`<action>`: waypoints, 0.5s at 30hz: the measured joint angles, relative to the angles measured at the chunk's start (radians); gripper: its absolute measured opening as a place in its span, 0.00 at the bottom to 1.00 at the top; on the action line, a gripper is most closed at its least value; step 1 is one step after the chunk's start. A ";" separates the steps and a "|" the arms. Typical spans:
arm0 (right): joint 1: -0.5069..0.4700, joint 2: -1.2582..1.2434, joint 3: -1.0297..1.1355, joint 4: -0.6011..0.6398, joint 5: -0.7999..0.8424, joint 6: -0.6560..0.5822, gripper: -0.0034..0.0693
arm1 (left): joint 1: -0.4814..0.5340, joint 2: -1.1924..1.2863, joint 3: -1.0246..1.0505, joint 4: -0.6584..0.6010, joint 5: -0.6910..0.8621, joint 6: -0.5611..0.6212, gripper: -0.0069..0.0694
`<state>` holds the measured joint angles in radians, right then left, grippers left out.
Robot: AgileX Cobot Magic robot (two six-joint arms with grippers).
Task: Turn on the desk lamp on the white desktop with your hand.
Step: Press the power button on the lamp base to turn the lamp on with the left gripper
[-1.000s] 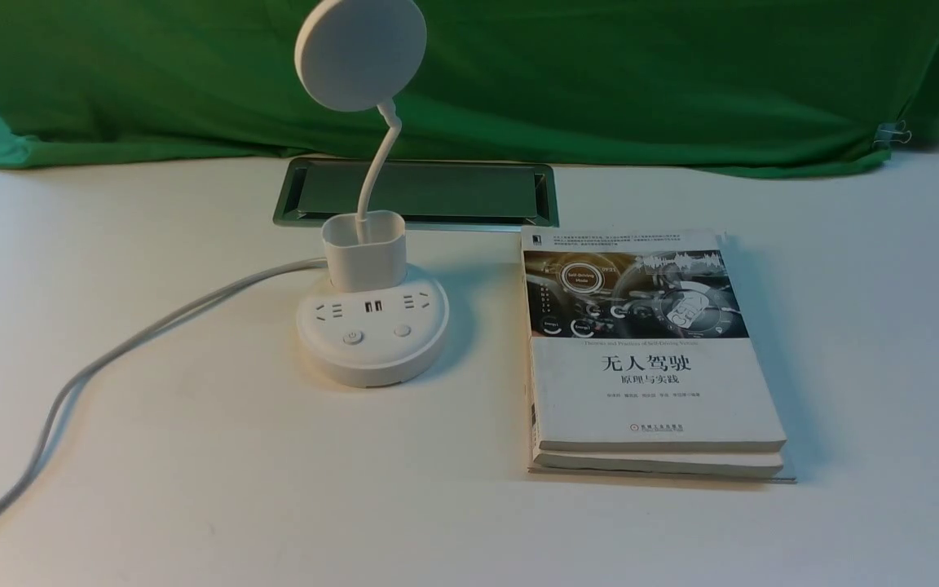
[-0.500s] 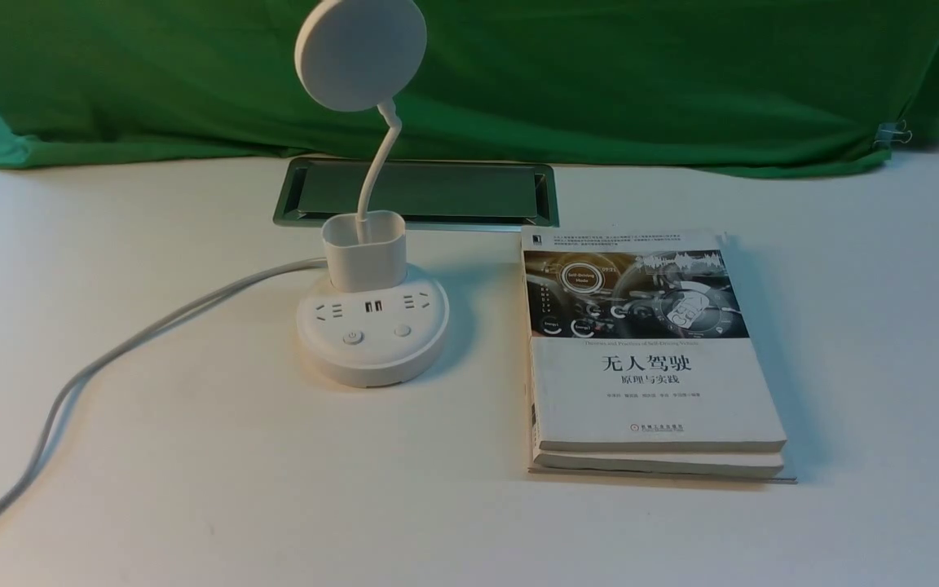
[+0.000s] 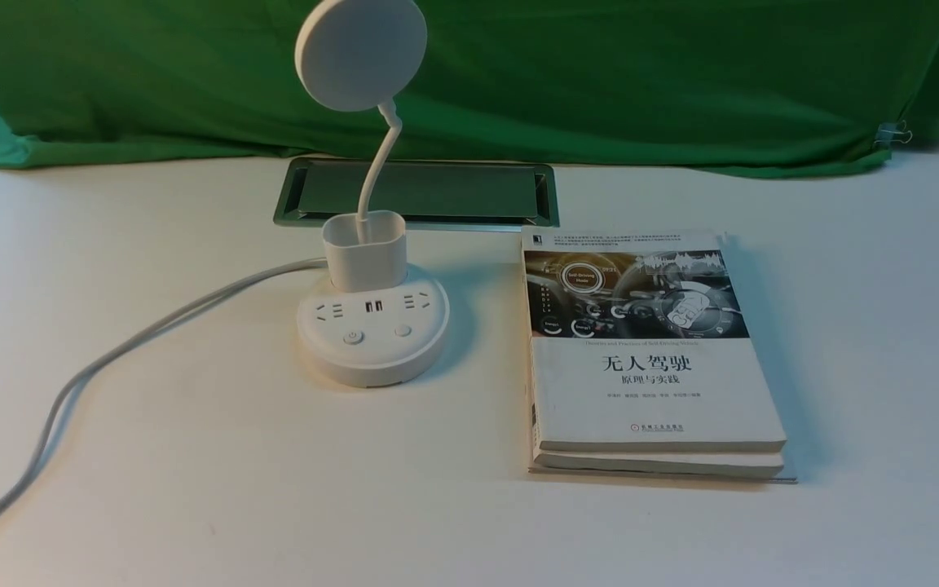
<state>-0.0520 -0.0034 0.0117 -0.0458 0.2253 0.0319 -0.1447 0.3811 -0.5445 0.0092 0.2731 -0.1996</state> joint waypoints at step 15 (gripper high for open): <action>0.000 0.000 0.000 0.000 -0.001 0.000 0.38 | -0.138 0.826 -0.089 -0.807 0.201 0.658 0.09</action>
<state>-0.0520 -0.0034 0.0117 -0.0458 0.2240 0.0319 -0.2828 1.2071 -0.6335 -0.7974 0.4736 0.4587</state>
